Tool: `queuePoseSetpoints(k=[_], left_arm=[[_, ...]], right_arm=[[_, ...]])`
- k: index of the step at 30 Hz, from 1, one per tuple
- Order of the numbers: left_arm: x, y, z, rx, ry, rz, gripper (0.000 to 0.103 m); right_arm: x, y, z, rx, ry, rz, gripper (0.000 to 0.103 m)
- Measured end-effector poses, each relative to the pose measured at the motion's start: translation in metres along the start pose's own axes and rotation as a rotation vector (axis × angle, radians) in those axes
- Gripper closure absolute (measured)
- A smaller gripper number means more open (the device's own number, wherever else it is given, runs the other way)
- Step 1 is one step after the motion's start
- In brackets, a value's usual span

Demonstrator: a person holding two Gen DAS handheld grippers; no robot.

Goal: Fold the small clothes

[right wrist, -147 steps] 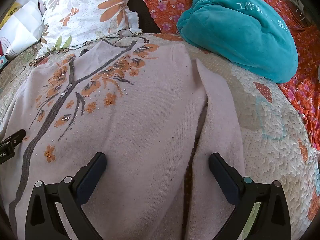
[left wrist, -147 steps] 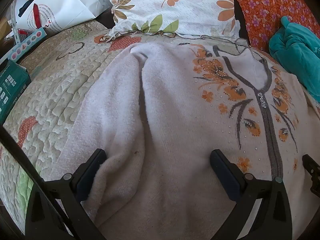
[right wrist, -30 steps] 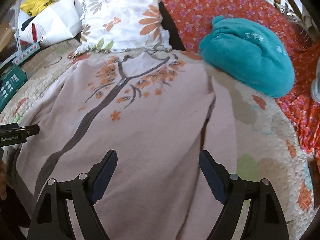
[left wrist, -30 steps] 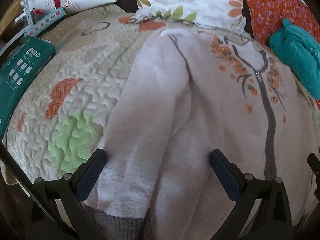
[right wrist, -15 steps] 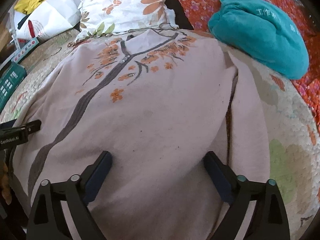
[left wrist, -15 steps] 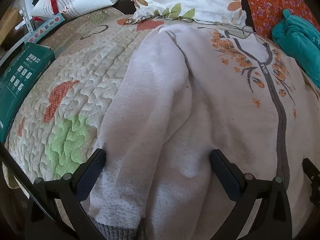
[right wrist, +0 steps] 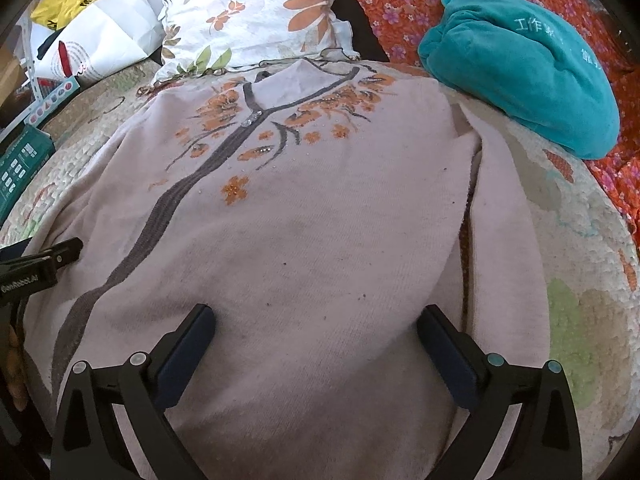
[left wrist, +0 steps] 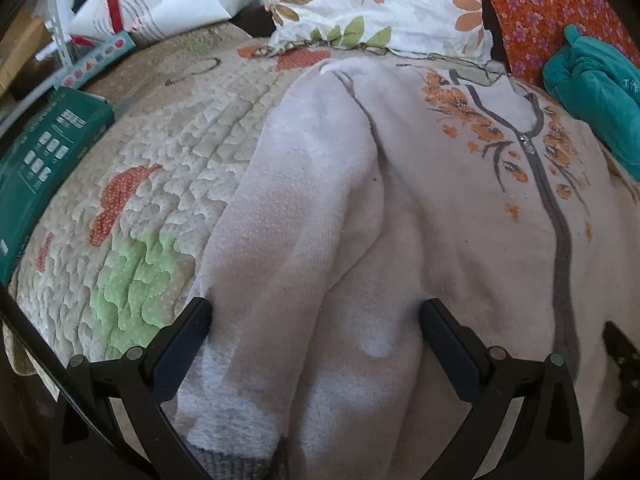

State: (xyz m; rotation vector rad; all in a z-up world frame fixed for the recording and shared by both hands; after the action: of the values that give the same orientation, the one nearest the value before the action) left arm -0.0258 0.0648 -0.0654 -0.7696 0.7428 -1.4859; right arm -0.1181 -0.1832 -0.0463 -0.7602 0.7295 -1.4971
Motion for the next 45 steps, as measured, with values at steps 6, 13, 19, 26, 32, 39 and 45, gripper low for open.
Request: queuePoseSetpoints(k=[6, 13, 19, 26, 32, 39, 45], left_arm=[[-0.071, -0.049, 0.031, 0.115, -0.206, -0.114, 0.007], [-0.1, -0.019, 0.01, -0.089, -0.3, -0.261, 0.025], [-0.085, -0.019, 0.008, -0.084, -0.181, -0.152, 0.088], [-0.167, -0.038, 0.027, 0.037, -0.383, 0.097, 0.089], [-0.129, -0.042, 0.023, 0.024, -0.33, -0.194, 0.058], [-0.062, -0.019, 0.005, -0.113, -0.152, -0.248, 0.058], [-0.063, -0.02, 0.015, -0.052, -0.129, -0.128, 0.091]], right_arm=[[0.0, -0.001, -0.001, 0.011, 0.0, -0.003, 0.0], [-0.001, 0.0, 0.0, 0.013, -0.003, -0.015, 0.0], [-0.001, -0.002, 0.0, 0.017, -0.003, -0.015, 0.0], [0.0, -0.002, -0.001, 0.022, -0.003, -0.016, 0.0], [0.0, -0.002, -0.001, 0.023, -0.003, -0.017, 0.0], [0.0, -0.002, -0.001, 0.024, -0.003, -0.017, 0.0], [0.0, -0.003, -0.001, 0.025, -0.003, -0.019, 0.0]])
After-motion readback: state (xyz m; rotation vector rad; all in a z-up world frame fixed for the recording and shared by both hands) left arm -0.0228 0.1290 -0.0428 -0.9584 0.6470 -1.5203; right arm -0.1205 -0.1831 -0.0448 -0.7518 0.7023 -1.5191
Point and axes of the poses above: each gripper's, at about its wrist camera, not at the fingertips, and y roughly the way its jaws point, x to its right, z to its top, the point moved 6 cm from there along y, roughly the way its jaws point, and after that the axes turned 6 degrees about -y, right-handed, at the moved point
